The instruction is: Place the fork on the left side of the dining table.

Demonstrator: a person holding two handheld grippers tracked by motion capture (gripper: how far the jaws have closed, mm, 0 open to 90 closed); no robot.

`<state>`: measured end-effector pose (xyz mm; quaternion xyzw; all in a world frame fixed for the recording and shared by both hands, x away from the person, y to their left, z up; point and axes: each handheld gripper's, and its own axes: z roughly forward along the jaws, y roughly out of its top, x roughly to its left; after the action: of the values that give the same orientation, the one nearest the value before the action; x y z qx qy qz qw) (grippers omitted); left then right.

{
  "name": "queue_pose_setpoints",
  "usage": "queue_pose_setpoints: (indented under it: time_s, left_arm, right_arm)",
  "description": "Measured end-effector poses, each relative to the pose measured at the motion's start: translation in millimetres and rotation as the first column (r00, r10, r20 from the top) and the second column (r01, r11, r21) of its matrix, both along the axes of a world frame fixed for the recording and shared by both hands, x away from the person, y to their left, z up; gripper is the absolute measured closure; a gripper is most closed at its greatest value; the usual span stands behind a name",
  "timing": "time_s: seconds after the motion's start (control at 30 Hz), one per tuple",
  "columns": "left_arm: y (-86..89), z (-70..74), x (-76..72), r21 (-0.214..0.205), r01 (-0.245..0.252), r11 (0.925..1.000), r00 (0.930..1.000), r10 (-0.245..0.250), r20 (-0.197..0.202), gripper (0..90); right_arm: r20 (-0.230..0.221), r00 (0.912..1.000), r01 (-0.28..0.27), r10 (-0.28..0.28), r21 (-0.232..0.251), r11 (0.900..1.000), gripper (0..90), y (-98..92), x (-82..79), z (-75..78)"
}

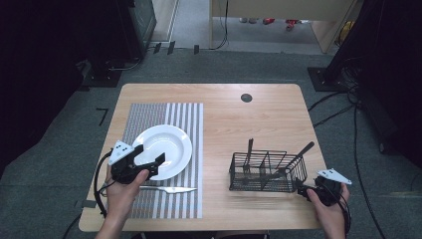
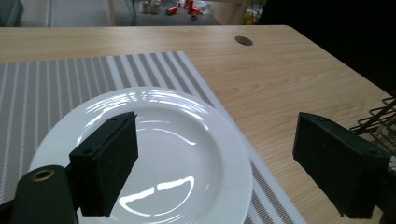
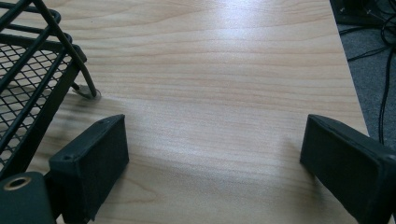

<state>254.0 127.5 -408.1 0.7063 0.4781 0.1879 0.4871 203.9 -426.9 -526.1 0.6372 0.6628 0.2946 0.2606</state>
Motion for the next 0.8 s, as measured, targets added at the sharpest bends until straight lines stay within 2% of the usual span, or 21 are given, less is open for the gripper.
queue_pose_setpoints:
  time_s: [0.03, 0.43, 0.8]
  left_arm:
    - [-7.5, 2.8, 1.6, 0.000, 0.013, 0.9999, 0.9999, -0.013, 0.002, 14.7]
    - [-45.7, 11.3, 5.2, -0.024, 0.083, 0.9962, 0.9964, -0.083, 0.016, 15.0]
    - [-86.5, 18.4, 9.6, -0.038, 0.162, 0.9860, 0.9865, -0.161, 0.029, 15.0]
  right_arm:
    - [0.001, 1.0000, -0.001, 0.001, -0.001, 1.0000, 7.3, -0.1, 0.0, 0.0]
    - [0.002, 1.0000, -0.001, 0.001, -0.001, 1.0000, 7.3, -0.1, 0.1, -0.1]
    - [0.002, 1.0000, -0.001, 0.001, 0.000, 1.0000, 7.3, -0.1, 0.1, -0.1]
